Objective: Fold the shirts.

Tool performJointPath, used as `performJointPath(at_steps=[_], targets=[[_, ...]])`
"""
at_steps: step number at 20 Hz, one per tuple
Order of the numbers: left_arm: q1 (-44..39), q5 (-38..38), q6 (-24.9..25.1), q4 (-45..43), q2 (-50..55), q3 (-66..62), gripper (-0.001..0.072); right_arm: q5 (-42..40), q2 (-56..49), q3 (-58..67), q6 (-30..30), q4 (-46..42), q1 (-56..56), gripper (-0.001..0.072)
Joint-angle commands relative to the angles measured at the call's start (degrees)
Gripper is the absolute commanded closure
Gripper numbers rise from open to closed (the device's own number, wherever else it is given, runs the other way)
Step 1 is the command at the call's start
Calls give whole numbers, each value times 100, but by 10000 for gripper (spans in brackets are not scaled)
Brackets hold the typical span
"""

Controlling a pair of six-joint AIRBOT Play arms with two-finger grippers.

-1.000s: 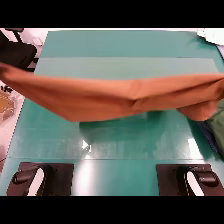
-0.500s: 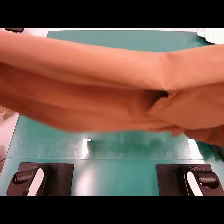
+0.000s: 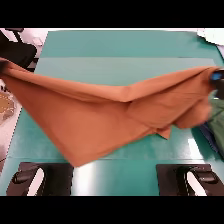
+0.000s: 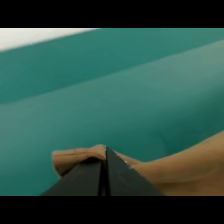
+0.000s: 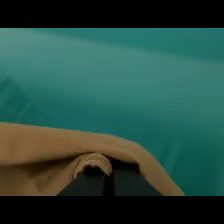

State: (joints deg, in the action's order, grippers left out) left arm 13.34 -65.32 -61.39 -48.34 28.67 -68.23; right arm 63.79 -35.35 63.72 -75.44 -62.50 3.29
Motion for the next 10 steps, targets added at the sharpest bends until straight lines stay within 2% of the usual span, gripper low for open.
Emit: performJointPath(at_steps=[1, 3, 7, 10], targets=[[-2, 1401, 531, 350, 129, 1552, 688, -708, -852, -772, 13, 295, -155, 690], [-2, 2009, 1056, 872, 476, 2120, 688, -1449, -1366, -1071, 13, 286, -339, 690], [-2, 2549, 2524, 2544, 1565, 2402, 688, -2981, -2385, -1198, 116, 284, -667, 690], [-4, 2551, 3353, 3499, 2312, 2400, 688, -3453, -3088, -909, 496, 280, -800, 689]])
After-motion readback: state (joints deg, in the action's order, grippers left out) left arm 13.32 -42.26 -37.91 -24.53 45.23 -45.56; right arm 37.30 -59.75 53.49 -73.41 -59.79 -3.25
